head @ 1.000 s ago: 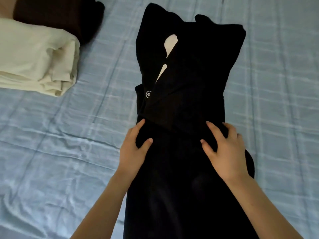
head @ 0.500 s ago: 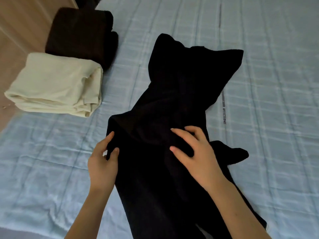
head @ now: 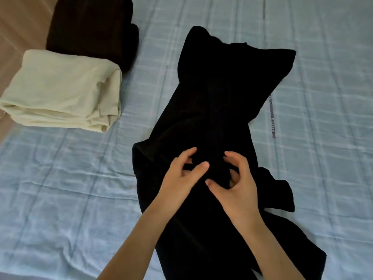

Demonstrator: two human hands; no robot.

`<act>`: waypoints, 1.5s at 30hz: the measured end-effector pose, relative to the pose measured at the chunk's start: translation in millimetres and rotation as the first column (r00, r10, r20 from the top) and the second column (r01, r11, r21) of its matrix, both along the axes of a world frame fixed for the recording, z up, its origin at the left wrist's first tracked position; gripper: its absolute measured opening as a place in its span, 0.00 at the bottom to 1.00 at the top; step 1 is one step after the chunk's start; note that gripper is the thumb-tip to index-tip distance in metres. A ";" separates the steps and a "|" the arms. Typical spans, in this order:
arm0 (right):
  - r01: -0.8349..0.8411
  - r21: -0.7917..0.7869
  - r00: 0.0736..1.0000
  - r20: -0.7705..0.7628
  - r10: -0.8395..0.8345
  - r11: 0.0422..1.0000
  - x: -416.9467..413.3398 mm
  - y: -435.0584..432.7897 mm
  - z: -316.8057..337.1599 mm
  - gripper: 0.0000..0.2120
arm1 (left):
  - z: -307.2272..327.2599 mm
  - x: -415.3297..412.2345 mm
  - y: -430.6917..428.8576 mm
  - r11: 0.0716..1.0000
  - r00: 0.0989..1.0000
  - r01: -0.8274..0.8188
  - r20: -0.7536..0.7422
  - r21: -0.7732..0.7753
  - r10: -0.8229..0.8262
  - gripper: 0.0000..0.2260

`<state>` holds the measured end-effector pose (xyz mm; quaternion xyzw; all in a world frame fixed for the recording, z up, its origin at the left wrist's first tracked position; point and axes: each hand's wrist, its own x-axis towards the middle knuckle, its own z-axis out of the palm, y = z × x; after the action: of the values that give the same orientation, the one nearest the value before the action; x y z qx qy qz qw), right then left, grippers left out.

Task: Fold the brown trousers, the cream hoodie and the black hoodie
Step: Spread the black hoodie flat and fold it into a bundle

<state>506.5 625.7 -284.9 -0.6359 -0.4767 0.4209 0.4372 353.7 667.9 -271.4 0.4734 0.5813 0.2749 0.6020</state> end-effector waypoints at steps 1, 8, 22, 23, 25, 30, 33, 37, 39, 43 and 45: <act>-0.094 -0.044 0.989 -0.122 0.088 0.995 5.4 3.0 4.6 0.32 | -1.1 4.3 -1.7 1.000 0.999 0.030 -0.021 0.003 -0.030 0.25; -0.368 -0.171 0.842 0.356 0.406 0.914 23.5 16.8 23.2 0.36 | 2.0 -44.7 5.4 0.935 0.958 -0.231 -0.105 0.270 0.266 0.22; -0.409 -0.350 0.625 0.565 0.538 0.843 -56.0 45.2 -35.4 0.32 | -35.3 -94.2 22.9 0.951 0.877 -0.008 -0.455 0.308 0.155 0.32; -0.404 -0.287 0.702 0.511 0.496 0.868 -49.5 43.6 -32.4 0.31 | -33.8 -102.5 25.5 0.922 0.854 -0.052 -0.462 0.383 0.240 0.29; -0.324 -0.197 0.753 0.539 0.378 0.925 -30.2 40.8 -31.2 0.30 | -27.8 -128.8 38.1 0.876 0.784 -0.168 -0.478 0.453 0.397 0.25; -0.090 -0.228 0.504 0.829 0.242 0.969 21.5 38.4 -35.3 0.27 | -13.8 -126.6 47.5 0.960 0.442 0.102 -0.877 0.260 0.190 0.29; 0.074 -0.154 0.615 0.785 0.076 0.985 52.7 40.1 -38.4 0.25 | -1.8 -73.5 30.6 0.731 0.492 0.479 -0.838 0.487 0.235 0.30; 0.119 -0.346 0.885 0.462 0.059 0.931 93.8 62.8 -44.8 0.29 | -18.1 17.5 10.5 0.607 0.688 0.618 -0.717 0.499 -0.112 0.23; 0.008 -0.361 0.841 0.507 0.189 0.932 103.2 70.6 -51.4 0.34 | -39.0 52.9 9.7 0.663 0.675 0.633 -0.705 0.401 -0.218 0.26; -0.132 -0.245 0.862 0.449 0.233 0.960 118.6 77.7 -66.1 0.30 | -81.4 84.6 10.9 0.730 0.568 0.625 -0.802 0.276 -0.183 0.32; -0.088 -0.138 0.914 0.382 0.135 0.987 133.0 79.1 -68.1 0.25 | -89.0 93.1 4.1 0.770 0.591 0.569 -0.794 0.289 -0.138 0.31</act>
<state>639.6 704.8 -353.0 -0.7035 -0.5640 0.3374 0.2704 446.8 672.0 -360.4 0.7953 0.5641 0.0745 0.2090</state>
